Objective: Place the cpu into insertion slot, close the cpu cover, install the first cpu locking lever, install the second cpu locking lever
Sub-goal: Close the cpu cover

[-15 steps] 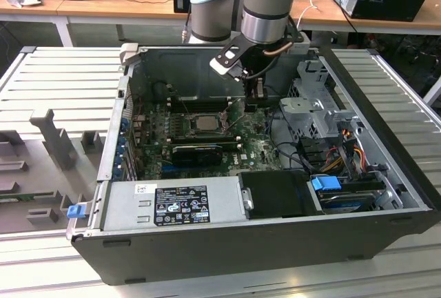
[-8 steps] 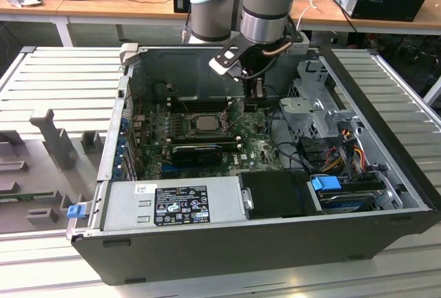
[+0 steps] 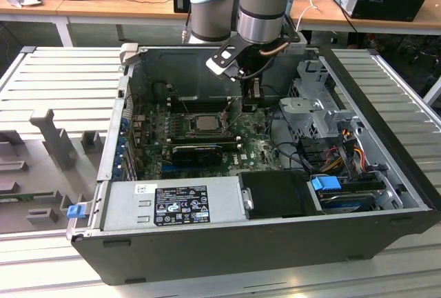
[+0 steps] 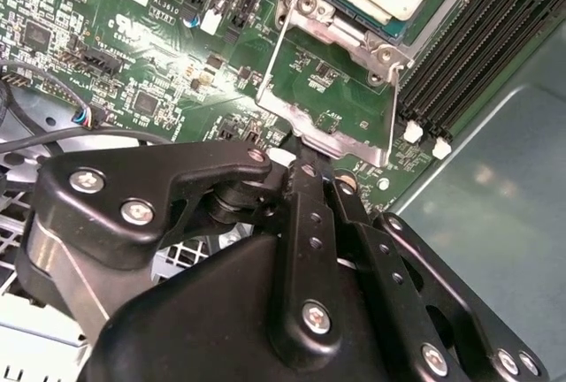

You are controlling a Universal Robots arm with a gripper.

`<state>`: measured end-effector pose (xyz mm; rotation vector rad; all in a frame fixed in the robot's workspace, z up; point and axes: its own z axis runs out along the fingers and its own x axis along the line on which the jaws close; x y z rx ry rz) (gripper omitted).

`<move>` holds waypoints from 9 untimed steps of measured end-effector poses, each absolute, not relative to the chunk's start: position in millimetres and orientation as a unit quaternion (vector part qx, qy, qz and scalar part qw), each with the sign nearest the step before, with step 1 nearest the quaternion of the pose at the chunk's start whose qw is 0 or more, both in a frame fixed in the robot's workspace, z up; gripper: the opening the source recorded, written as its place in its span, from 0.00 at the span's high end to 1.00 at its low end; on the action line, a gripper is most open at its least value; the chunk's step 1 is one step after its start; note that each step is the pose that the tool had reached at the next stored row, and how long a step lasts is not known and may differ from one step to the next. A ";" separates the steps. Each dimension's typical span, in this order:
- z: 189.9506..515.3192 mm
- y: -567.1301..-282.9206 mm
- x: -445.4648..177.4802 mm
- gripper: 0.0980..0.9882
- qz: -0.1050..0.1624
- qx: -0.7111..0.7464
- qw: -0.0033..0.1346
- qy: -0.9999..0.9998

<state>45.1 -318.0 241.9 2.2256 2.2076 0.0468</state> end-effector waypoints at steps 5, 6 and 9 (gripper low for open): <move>241.9 -318.0 43.1 0.99 0.015 0.710 0.003 0.704; 241.8 -317.9 42.7 0.99 0.015 0.710 0.003 0.704; 241.9 -318.0 41.2 0.99 0.015 0.710 0.003 0.704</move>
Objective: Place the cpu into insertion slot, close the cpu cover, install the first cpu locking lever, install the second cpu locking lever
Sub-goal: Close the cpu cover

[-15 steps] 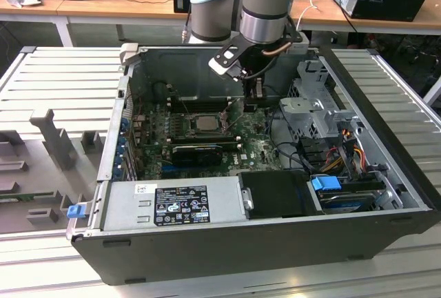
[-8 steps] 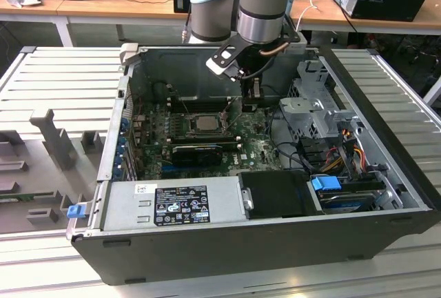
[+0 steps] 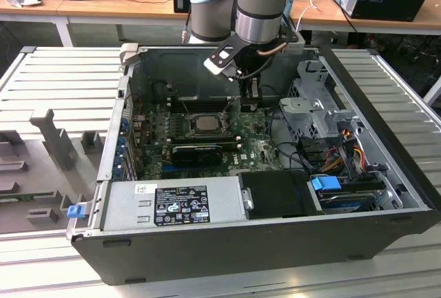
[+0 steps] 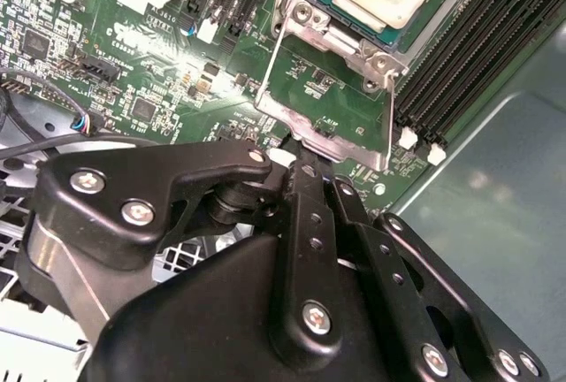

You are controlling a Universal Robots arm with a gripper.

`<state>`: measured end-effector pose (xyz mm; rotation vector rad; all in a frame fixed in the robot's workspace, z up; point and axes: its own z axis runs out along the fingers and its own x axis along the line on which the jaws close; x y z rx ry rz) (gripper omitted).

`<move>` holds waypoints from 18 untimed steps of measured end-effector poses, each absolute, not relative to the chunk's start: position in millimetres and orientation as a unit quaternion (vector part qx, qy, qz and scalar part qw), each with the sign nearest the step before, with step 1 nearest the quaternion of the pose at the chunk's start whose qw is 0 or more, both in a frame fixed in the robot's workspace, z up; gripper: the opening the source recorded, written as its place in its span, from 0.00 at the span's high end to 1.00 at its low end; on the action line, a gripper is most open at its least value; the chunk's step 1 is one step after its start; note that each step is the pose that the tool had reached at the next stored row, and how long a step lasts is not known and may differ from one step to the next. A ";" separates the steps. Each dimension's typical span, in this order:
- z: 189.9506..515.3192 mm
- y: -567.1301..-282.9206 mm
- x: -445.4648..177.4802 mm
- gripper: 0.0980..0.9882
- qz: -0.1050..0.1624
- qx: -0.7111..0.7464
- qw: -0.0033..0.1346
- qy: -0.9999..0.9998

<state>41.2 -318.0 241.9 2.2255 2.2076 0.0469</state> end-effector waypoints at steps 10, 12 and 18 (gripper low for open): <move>241.9 -318.0 39.2 0.99 0.015 0.710 0.003 0.704; 241.9 -318.0 38.8 0.99 0.015 0.710 0.003 0.704; 241.9 -318.0 37.4 0.99 0.015 0.710 0.003 0.704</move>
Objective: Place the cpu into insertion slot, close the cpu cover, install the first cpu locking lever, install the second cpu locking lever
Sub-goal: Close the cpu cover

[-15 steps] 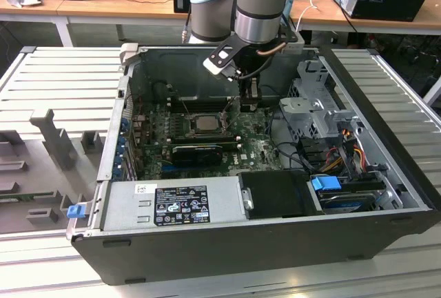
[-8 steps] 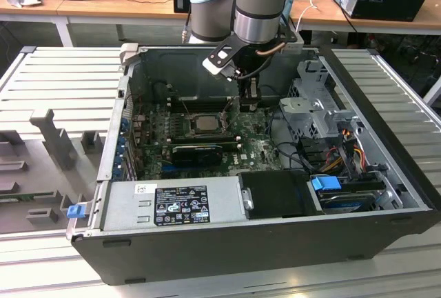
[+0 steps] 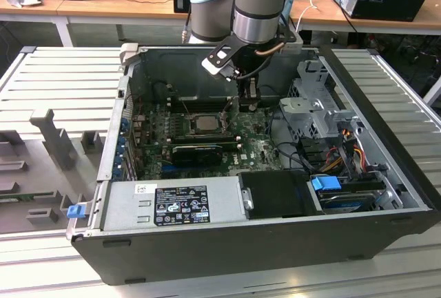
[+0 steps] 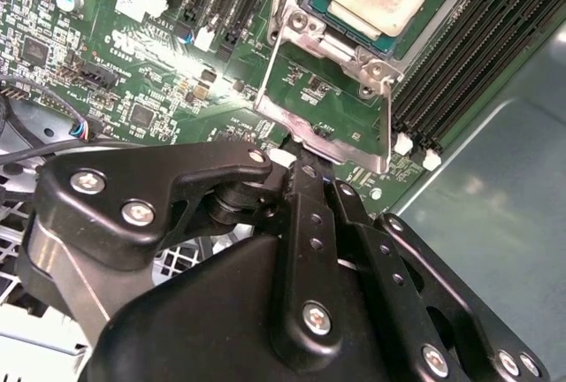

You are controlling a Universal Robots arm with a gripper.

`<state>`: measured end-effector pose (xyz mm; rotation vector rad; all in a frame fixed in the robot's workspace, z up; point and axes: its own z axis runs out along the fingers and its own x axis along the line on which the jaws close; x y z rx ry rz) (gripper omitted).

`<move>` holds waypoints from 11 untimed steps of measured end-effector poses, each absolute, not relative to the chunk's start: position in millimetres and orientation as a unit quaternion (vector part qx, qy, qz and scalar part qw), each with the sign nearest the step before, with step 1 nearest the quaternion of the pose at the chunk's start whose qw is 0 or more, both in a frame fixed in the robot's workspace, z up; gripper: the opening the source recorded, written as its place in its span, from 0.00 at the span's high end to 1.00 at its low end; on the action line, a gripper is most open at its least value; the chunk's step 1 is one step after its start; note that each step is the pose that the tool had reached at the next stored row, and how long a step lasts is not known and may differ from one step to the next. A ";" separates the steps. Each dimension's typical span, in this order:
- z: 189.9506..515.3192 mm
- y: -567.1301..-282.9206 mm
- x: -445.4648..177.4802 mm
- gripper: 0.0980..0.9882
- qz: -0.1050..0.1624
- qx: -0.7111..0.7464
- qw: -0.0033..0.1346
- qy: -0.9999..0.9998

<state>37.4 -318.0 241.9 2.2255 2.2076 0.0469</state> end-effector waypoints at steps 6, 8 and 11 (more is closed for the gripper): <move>241.9 -318.0 35.4 0.99 0.015 0.710 0.003 0.704; 241.9 -318.0 34.7 0.99 0.015 0.710 0.003 0.704; 241.9 -318.0 33.9 0.99 0.015 0.710 0.003 0.704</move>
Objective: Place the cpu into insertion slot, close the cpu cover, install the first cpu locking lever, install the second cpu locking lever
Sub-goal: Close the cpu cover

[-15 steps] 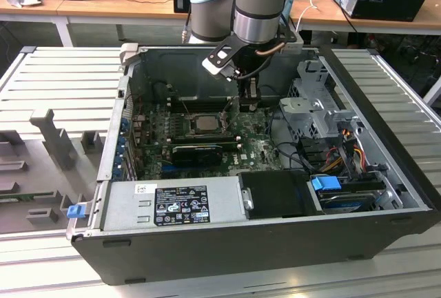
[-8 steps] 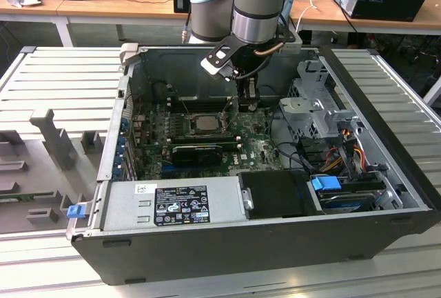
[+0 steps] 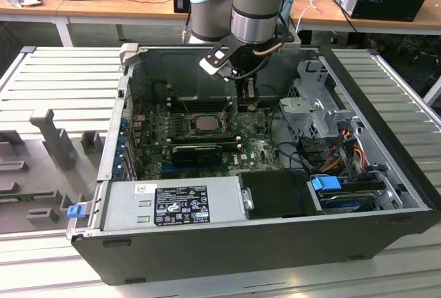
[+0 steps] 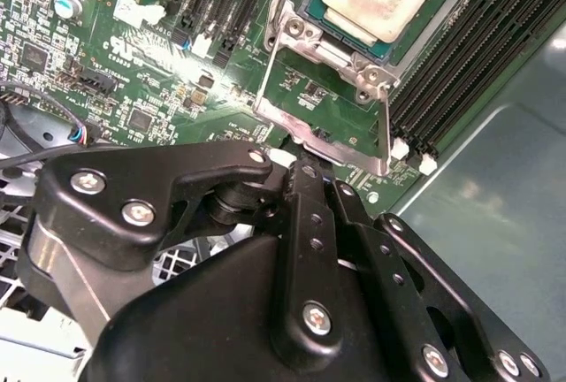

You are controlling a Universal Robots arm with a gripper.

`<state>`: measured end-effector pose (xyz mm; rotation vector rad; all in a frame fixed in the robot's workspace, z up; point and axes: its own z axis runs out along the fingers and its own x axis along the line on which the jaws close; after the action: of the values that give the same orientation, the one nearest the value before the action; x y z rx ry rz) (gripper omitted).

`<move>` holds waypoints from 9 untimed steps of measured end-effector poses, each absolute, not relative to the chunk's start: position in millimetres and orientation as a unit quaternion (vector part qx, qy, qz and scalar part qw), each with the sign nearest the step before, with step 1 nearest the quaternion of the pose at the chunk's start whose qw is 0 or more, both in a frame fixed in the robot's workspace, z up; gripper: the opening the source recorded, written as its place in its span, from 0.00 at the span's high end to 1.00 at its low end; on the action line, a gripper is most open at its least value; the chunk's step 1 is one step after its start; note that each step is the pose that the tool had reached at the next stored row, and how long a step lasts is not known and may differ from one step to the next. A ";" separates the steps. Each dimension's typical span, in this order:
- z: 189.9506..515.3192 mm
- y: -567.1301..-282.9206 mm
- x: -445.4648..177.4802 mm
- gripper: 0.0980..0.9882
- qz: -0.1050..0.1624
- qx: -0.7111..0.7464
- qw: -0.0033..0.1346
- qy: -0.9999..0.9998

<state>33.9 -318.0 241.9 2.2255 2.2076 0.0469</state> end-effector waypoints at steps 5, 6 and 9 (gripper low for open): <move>241.9 -318.0 32.9 0.99 0.015 0.710 0.003 0.704; 241.9 -318.0 32.6 0.99 0.015 0.710 0.003 0.704; 241.9 -318.0 31.6 0.99 0.015 0.710 0.003 0.704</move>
<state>31.6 -318.0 241.9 2.2254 2.2076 0.0469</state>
